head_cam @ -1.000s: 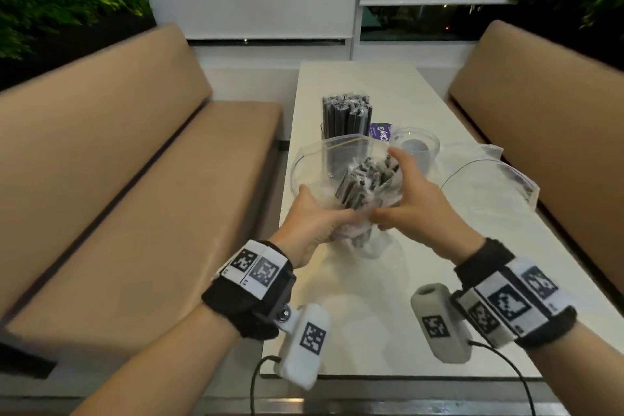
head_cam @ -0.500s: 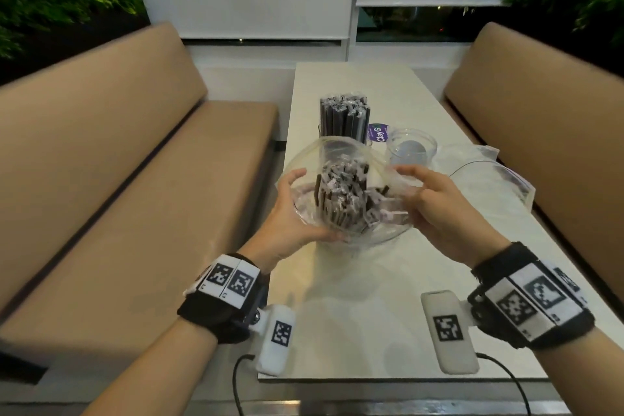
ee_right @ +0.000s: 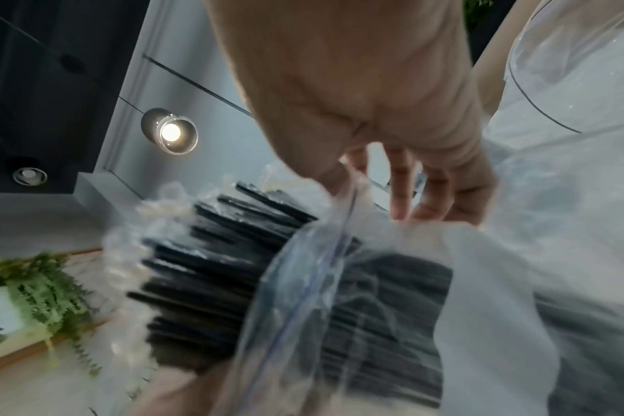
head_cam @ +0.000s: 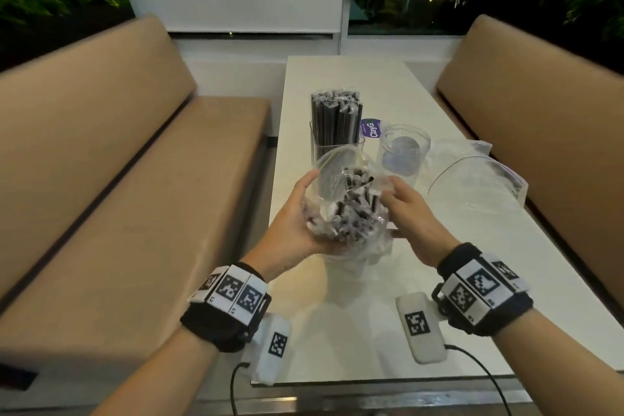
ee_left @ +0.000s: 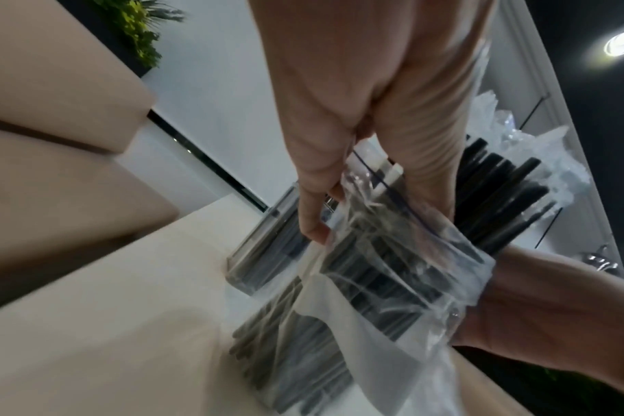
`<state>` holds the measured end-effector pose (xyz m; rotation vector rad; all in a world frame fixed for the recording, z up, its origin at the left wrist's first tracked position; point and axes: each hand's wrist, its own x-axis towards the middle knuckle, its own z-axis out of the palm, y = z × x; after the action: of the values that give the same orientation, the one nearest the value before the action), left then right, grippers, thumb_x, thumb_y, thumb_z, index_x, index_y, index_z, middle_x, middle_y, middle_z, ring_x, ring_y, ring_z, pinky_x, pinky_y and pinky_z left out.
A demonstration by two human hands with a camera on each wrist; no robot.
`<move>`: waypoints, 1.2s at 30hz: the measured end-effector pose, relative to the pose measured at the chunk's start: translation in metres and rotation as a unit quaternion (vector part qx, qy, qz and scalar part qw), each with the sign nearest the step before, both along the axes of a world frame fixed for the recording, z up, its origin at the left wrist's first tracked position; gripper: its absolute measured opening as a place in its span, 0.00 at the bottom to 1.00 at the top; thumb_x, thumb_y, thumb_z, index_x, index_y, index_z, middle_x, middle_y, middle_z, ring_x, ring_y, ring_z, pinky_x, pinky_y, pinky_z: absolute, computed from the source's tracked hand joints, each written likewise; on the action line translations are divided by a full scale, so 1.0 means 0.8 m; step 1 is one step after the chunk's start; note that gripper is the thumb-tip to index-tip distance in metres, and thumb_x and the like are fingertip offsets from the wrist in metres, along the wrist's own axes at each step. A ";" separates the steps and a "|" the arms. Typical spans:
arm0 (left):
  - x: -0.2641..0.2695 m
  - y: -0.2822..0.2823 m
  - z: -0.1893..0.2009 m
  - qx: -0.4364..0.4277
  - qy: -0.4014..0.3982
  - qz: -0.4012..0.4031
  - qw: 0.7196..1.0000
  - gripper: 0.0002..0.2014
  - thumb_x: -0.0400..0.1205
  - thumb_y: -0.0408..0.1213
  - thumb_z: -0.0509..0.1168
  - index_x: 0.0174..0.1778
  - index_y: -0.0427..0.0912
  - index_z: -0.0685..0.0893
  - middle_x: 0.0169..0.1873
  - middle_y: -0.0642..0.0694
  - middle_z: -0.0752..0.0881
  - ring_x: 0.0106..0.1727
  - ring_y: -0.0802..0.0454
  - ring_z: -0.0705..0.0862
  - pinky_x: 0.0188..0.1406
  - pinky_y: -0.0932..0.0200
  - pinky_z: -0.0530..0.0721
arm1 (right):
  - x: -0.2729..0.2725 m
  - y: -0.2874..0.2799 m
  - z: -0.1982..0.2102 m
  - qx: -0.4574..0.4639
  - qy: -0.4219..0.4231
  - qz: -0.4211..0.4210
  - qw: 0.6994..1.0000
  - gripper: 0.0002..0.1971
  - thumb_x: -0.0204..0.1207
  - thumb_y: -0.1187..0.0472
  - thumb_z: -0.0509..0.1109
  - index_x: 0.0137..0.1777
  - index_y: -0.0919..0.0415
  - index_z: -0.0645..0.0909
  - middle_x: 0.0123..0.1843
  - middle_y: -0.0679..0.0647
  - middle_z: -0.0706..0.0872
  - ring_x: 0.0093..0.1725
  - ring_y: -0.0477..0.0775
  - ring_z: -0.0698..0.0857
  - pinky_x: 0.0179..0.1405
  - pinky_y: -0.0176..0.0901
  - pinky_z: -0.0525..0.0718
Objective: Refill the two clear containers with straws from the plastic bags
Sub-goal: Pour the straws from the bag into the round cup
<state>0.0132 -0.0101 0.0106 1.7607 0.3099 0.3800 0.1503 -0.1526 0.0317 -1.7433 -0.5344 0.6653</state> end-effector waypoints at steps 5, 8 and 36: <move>0.012 -0.015 0.007 -0.035 -0.003 -0.032 0.999 0.63 0.54 0.35 0.87 0.79 0.73 0.58 0.73 0.46 0.74 0.69 0.54 0.81 0.68 0.46 0.83 | -0.005 0.005 0.009 0.052 0.017 0.093 0.994 0.19 0.78 0.58 0.68 0.65 0.69 0.78 0.64 0.68 0.85 0.65 0.65 0.85 0.67 0.61 0.83; 0.014 -0.005 -0.002 -0.009 0.042 -0.044 0.998 0.69 0.54 0.38 0.88 0.82 0.72 0.50 0.72 0.51 0.64 0.67 0.52 0.76 0.59 0.62 0.86 | 0.007 0.004 -0.003 0.064 0.063 0.056 0.994 0.26 0.78 0.56 0.68 0.65 0.80 0.73 0.66 0.79 0.79 0.67 0.76 0.81 0.68 0.73 0.77; 0.170 -0.071 0.104 0.252 -0.115 -0.087 0.957 0.37 0.80 0.33 0.70 0.79 0.64 0.62 0.70 0.56 0.71 0.69 0.57 0.74 0.72 0.65 0.75 | 0.128 -0.096 0.103 0.112 0.048 -0.052 0.991 0.27 0.81 0.53 0.64 0.75 0.32 0.58 0.44 0.33 0.86 0.34 0.22 0.85 0.36 0.29 0.83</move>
<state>0.1489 -0.0672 0.0941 2.1965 -0.1235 0.5654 0.2526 -0.2290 0.1141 -1.5103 -0.4319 0.5883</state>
